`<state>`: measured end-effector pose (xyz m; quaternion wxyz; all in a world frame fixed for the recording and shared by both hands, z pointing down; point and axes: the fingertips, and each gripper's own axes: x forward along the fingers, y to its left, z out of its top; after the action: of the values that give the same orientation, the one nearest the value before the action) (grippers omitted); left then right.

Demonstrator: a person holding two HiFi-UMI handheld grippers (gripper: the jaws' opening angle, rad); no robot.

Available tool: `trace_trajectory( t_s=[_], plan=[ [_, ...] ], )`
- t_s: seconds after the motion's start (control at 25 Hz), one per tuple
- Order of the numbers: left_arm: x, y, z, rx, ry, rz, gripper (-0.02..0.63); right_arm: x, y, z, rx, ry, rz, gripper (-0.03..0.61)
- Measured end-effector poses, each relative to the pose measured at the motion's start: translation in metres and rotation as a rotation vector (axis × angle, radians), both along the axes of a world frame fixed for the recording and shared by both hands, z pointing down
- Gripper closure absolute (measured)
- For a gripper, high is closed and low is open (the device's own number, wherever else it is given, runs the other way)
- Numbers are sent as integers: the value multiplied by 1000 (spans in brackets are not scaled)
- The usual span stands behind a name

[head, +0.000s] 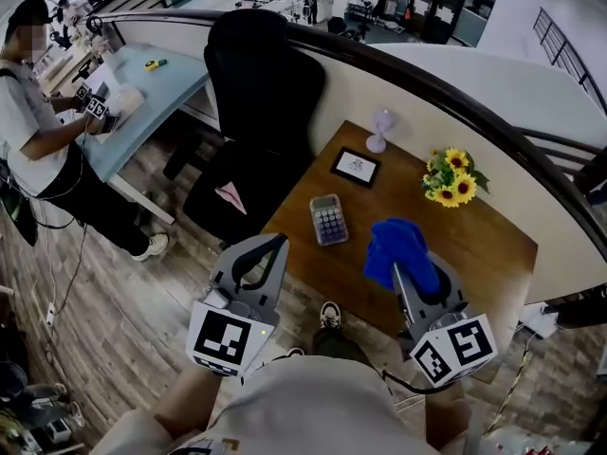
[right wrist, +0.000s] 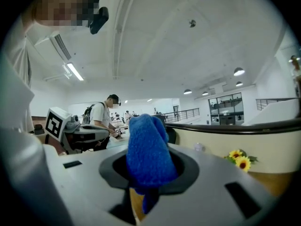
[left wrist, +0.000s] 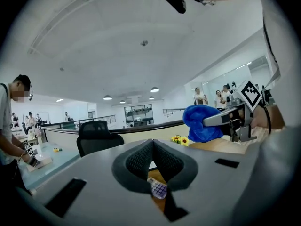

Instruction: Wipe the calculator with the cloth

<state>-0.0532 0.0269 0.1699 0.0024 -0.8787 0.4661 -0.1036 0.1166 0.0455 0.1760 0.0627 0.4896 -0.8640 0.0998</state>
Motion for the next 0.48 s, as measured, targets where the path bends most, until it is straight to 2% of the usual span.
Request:
trace_trajectory(
  t_s=[0.24,0.48],
  plan=[
    [28,-54,24,-61,-48,-26,611,22,-66,19,-60,-14,-53,471],
    [43,-94,46,-108,-54,-77,611,33,-115,50,-137,-19,-118,471]
  ],
)
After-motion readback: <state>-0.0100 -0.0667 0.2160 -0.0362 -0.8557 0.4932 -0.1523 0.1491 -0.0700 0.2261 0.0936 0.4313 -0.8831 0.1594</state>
